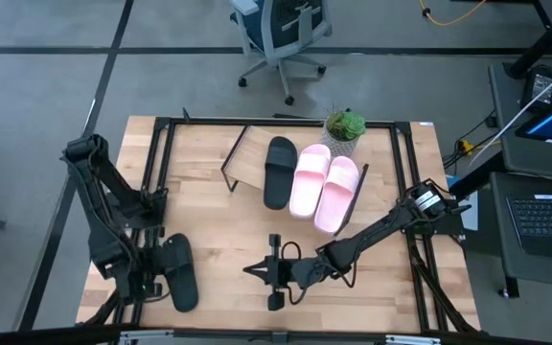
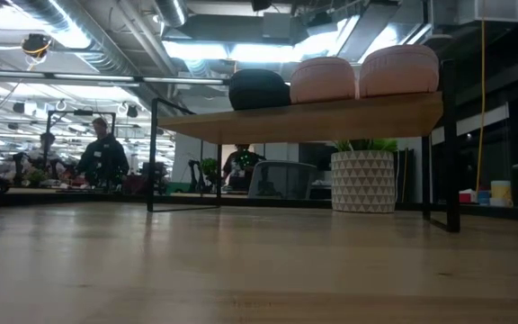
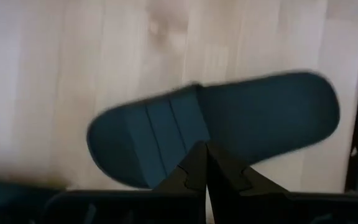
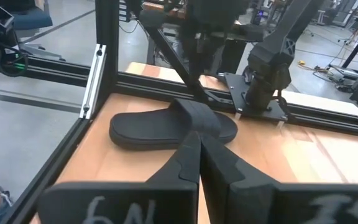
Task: Pick and place slides into the shelf
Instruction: Put the black slide on the shelf
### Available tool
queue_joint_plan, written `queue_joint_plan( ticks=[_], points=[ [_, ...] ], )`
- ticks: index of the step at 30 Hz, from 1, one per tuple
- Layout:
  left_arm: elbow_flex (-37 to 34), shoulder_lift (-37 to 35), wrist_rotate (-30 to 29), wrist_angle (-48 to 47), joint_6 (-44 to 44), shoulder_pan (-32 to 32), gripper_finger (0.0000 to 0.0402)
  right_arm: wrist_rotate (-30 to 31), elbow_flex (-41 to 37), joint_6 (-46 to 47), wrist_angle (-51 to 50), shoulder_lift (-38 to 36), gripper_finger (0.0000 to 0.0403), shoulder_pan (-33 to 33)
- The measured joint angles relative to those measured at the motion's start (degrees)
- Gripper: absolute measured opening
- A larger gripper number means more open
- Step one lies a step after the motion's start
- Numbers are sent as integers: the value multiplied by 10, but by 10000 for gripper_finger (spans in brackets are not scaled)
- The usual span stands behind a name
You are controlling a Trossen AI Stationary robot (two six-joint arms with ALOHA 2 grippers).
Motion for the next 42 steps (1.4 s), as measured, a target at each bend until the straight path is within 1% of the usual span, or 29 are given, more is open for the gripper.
queue_joint_plan(
  ticks=[4,11,15,17,21,32,36,42],
  points=[
    [29,36,11,2,-16,-10,0,0,0,0,0,0,9,0],
    [88,114,-4,-1,-33,-17,0,0,0,0,-1,0,9,0],
    [109,169,-1,-33,-46,-15,0,0,0,-2,-1,0,9,0],
    [114,190,11,-51,-60,-11,0,0,0,-2,-1,0,9,0],
    [115,207,31,-58,-62,-4,0,0,0,-2,-5,0,9,0],
    [115,208,31,-63,-50,-3,3,-1,0,-1,-9,0,9,0],
    [115,208,29,-63,-47,-4,32,-1,0,0,-9,0,9,0],
    [115,208,24,-63,-46,-3,104,-2,0,0,-10,0,9,0]
  ],
)
